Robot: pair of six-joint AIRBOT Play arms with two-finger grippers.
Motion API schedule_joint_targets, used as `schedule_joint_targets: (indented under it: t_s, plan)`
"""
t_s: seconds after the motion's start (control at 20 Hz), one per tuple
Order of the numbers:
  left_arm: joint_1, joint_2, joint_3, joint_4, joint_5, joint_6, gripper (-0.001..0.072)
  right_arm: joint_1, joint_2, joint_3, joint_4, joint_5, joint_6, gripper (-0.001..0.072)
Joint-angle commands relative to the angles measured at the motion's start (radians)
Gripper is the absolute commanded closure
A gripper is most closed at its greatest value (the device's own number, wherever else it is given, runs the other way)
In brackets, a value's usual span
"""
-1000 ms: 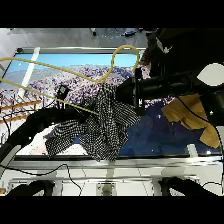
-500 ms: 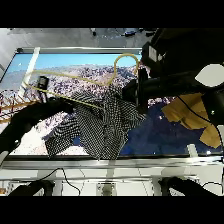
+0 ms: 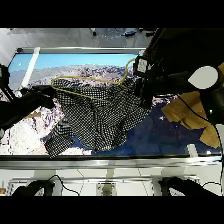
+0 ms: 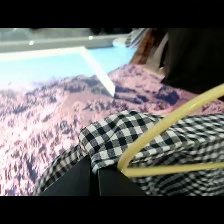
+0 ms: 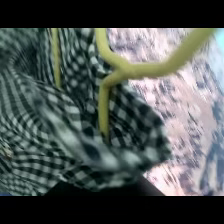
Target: Fold the clothes and pants, and hang the long-sleeved shirts on hangers.
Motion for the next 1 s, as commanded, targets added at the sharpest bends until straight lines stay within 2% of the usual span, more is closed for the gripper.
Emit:
schedule_joint_targets:
  t_s: [0.0, 0.1, 0.25, 0.4, 0.55, 0.65, 0.7, 0.8, 0.95]
  plan:
    - [0.009, 0.031, 0.003, 0.048, -0.014, -0.031, 0.067, -0.001, -0.023, 0.0, -0.192, -0.008, 0.024, 0.067]
    - [0.01, 0.031, 0.003, 0.081, -0.021, -0.055, 0.067, -0.003, -0.037, -0.001, -0.253, -0.019, 0.039, 0.067]
    - [0.01, 0.031, 0.004, 0.088, -0.025, -0.094, 0.067, -0.021, -0.046, -0.001, -0.258, -0.043, 0.05, 0.067]
    - [-0.004, 0.03, 0.015, 0.088, -0.024, -0.192, 0.0671, -0.024, -0.046, -0.001, -0.263, -0.053, 0.052, 0.067]
    - [-0.07, 0.023, 0.034, 0.093, -0.029, -0.194, 0.067, 0.016, -0.047, -0.001, -0.282, -0.055, 0.049, 0.0671]
    - [-0.086, 0.003, 0.048, 0.101, -0.092, -0.205, 0.067, 0.04, -0.053, -0.001, -0.286, -0.043, 0.049, 0.0671]
    - [-0.084, -0.011, 0.052, 0.104, -0.151, -0.239, 0.067, 0.046, -0.063, -0.003, -0.29, -0.024, 0.05, 0.0671]
    - [-0.074, -0.04, 0.077, 0.103, -0.198, -0.286, 0.067, 0.043, -0.085, -0.024, -0.32, -0.042, 0.096, 0.0672]
    - [-0.088, -0.071, 0.126, 0.103, -0.145, -0.292, 0.067, 0.043, -0.135, -0.037, -0.393, -0.114, 0.24, 0.0672]
